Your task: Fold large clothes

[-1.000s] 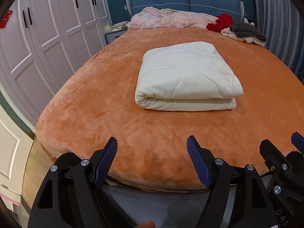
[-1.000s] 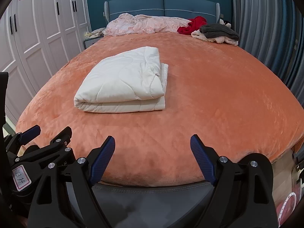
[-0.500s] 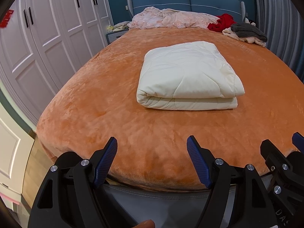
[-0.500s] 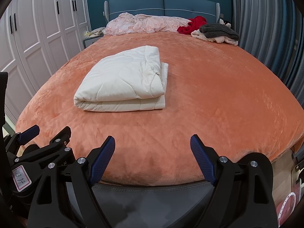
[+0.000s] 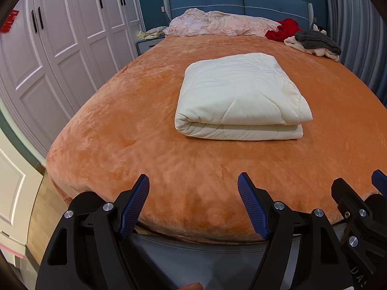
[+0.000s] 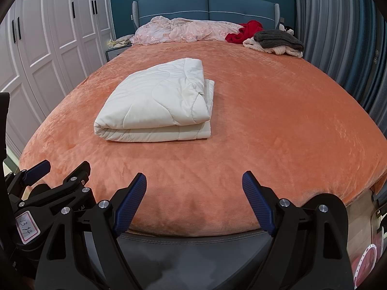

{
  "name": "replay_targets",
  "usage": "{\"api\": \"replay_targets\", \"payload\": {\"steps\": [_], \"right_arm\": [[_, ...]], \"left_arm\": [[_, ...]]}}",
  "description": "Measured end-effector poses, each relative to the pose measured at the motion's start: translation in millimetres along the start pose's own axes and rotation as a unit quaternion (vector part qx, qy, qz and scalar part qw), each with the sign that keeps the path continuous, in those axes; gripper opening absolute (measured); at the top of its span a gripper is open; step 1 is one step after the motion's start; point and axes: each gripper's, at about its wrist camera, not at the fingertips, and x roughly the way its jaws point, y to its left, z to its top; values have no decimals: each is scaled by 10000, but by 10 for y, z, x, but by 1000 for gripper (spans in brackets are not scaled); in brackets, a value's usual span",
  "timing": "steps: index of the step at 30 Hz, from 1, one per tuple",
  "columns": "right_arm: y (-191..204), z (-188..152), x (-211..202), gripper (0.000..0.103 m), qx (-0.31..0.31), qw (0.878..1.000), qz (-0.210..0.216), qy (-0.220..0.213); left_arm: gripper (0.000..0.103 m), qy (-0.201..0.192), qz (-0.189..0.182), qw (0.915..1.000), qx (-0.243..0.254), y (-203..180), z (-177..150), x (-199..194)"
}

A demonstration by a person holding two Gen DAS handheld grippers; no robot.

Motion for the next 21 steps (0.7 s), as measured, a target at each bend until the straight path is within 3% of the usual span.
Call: {"api": "replay_targets", "payload": {"steps": [21], "right_arm": [[-2,-15,10,79,17,10000,9,-3]], "left_arm": [[73,-8,10,10000,-53,-5,-22,-16]]}}
